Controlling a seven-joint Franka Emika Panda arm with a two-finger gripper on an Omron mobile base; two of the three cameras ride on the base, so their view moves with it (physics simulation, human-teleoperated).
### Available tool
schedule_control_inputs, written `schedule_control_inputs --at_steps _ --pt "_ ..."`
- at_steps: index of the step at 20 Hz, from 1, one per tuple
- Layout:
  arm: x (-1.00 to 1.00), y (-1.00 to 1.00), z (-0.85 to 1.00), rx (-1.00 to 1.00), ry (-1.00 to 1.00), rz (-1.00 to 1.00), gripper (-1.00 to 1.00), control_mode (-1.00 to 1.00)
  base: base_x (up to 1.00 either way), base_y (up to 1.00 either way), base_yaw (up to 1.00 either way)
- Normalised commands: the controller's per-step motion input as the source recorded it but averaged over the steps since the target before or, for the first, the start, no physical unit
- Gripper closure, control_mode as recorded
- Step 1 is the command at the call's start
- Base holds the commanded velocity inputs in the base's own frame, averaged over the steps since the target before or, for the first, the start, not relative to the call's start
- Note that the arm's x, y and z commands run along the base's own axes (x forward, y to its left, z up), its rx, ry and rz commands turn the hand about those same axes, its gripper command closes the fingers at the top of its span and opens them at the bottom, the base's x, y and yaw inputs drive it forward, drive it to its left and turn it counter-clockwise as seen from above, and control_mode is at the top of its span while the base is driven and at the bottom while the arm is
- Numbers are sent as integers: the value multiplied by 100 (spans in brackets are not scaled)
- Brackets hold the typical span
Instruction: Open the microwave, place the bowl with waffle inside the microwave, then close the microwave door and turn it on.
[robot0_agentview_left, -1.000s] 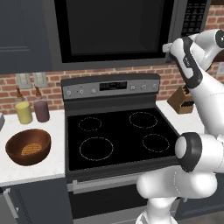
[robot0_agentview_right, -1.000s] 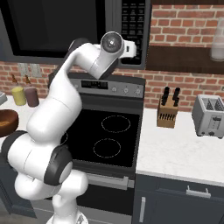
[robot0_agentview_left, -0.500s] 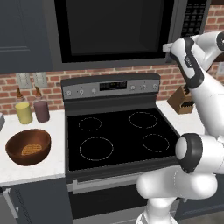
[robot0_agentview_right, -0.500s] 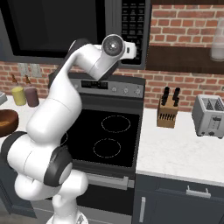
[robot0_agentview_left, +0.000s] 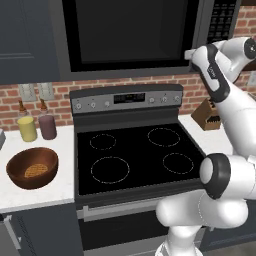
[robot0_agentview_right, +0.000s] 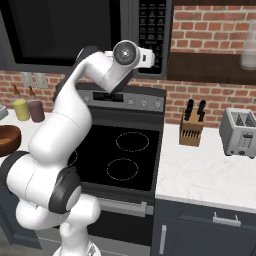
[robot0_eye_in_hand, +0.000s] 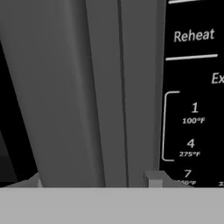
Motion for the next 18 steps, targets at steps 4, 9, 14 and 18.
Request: schedule_control_inputs --at_steps 4,9,14,18 --pt "-18 0 0 0 0 -4 100 -100 0 0 0" --pt "-79 0 1 0 0 -14 100 -100 0 0 0" --pt "-100 0 0 0 0 -19 100 -100 0 0 0" --pt "-100 0 0 0 0 -20 100 -100 0 0 0"
